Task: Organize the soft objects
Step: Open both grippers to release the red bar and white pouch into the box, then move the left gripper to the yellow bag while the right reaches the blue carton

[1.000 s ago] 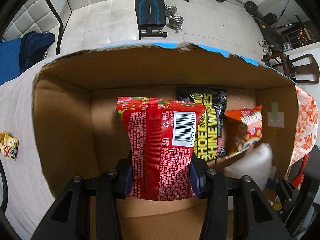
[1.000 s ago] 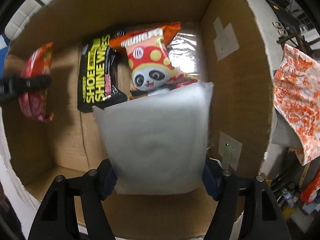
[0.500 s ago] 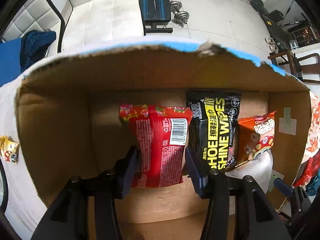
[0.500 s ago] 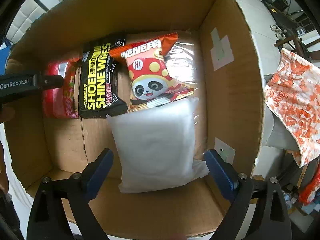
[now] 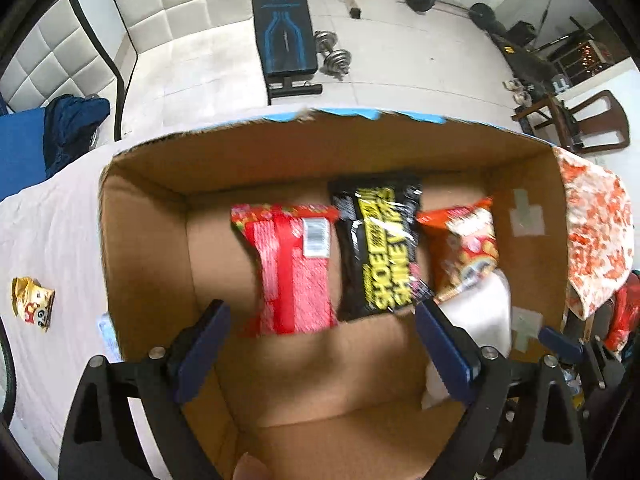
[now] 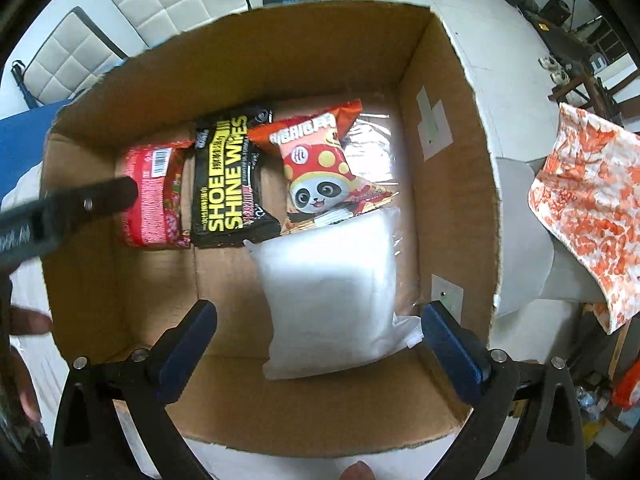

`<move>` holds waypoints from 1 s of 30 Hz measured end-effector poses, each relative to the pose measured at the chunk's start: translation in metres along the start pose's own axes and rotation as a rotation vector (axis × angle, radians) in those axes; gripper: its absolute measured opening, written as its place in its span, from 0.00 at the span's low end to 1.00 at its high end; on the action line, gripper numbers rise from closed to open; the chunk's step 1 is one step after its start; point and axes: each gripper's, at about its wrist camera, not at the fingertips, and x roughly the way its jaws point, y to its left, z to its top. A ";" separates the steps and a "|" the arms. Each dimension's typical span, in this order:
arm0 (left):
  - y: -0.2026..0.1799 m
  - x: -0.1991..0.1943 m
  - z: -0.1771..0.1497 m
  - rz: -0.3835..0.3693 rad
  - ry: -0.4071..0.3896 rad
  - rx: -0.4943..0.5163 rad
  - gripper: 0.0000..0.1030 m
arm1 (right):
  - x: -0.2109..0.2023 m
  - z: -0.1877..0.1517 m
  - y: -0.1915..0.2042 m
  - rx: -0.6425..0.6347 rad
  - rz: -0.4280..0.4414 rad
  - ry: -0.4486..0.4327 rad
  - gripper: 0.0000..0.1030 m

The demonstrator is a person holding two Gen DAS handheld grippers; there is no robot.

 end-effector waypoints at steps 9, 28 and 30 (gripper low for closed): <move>-0.012 -0.048 -0.042 -0.006 -0.120 -0.029 0.91 | -0.039 -0.032 0.002 -0.017 0.004 -0.078 1.00; -0.036 -0.168 -0.157 0.091 -0.386 -0.028 0.91 | -0.163 -0.132 0.002 -0.021 0.072 -0.298 1.00; -0.033 -0.176 -0.165 0.084 -0.399 -0.038 0.91 | -0.177 -0.142 0.002 -0.031 0.069 -0.322 1.00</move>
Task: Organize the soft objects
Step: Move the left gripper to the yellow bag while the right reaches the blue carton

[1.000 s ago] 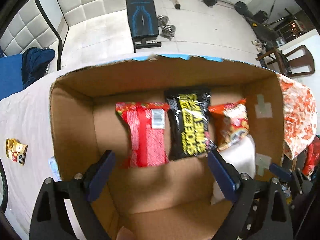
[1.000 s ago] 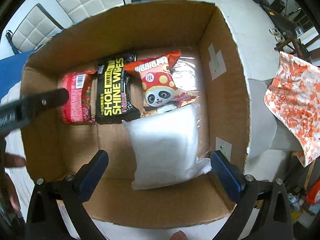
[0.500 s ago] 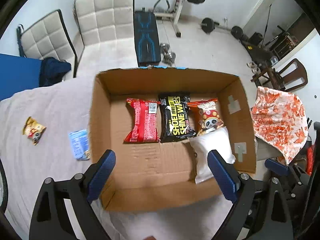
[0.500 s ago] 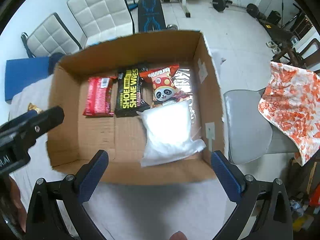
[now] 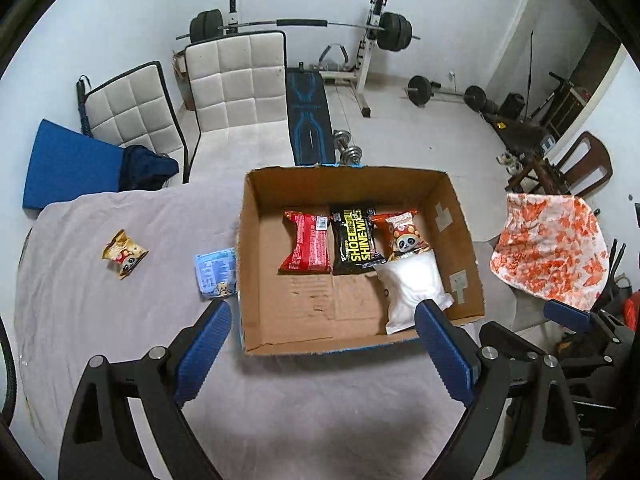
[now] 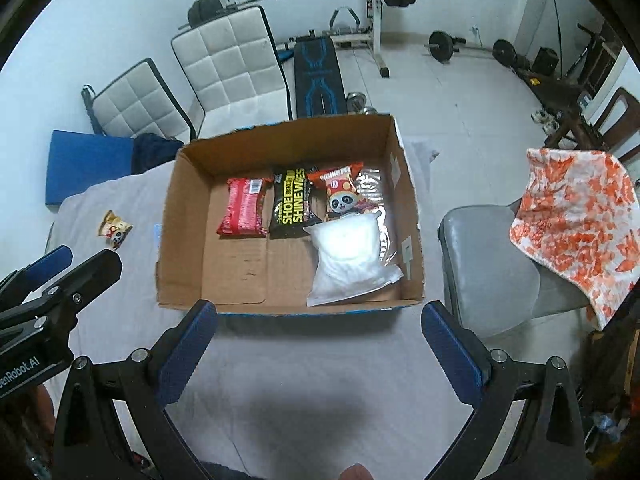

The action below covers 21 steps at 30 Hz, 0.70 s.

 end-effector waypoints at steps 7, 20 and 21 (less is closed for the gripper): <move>0.010 -0.024 -0.009 -0.008 -0.026 -0.036 0.91 | -0.031 -0.005 0.005 -0.003 0.005 -0.039 1.00; 0.145 -0.039 0.013 0.084 -0.022 -0.107 0.91 | -0.005 0.024 0.115 -0.060 0.100 0.028 1.00; 0.160 -0.037 0.016 0.098 -0.015 -0.118 0.91 | 0.004 0.031 0.133 -0.075 0.106 0.043 1.00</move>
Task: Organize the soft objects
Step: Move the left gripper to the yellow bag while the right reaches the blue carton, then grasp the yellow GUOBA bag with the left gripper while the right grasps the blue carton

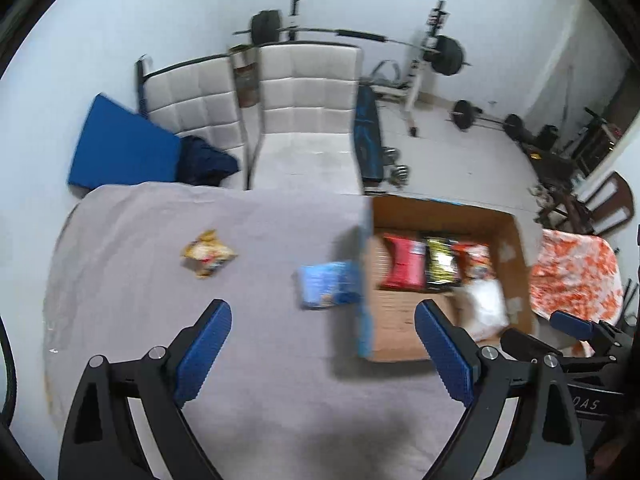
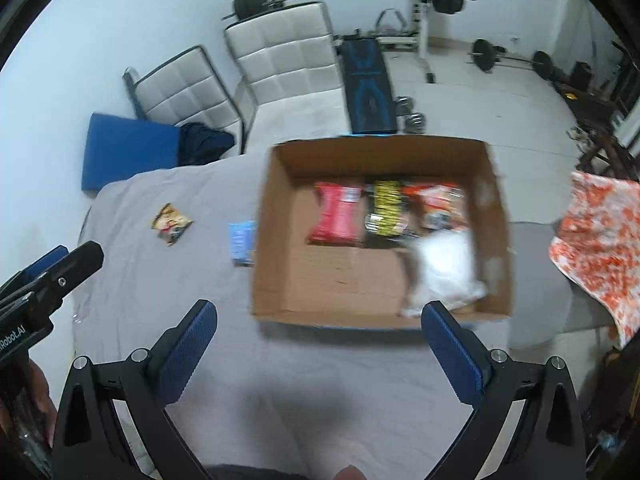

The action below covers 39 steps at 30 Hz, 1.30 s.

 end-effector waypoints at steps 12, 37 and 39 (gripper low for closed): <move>0.156 0.088 0.027 0.093 0.147 -0.134 0.91 | 0.185 0.079 0.162 -0.347 -0.061 0.317 1.00; 0.230 0.235 0.012 0.041 0.367 -0.224 0.91 | 0.390 0.093 0.210 -0.771 -0.385 0.698 0.63; 0.235 0.243 0.013 0.001 0.385 -0.276 0.91 | 0.389 0.114 0.205 -0.623 -0.339 0.686 0.62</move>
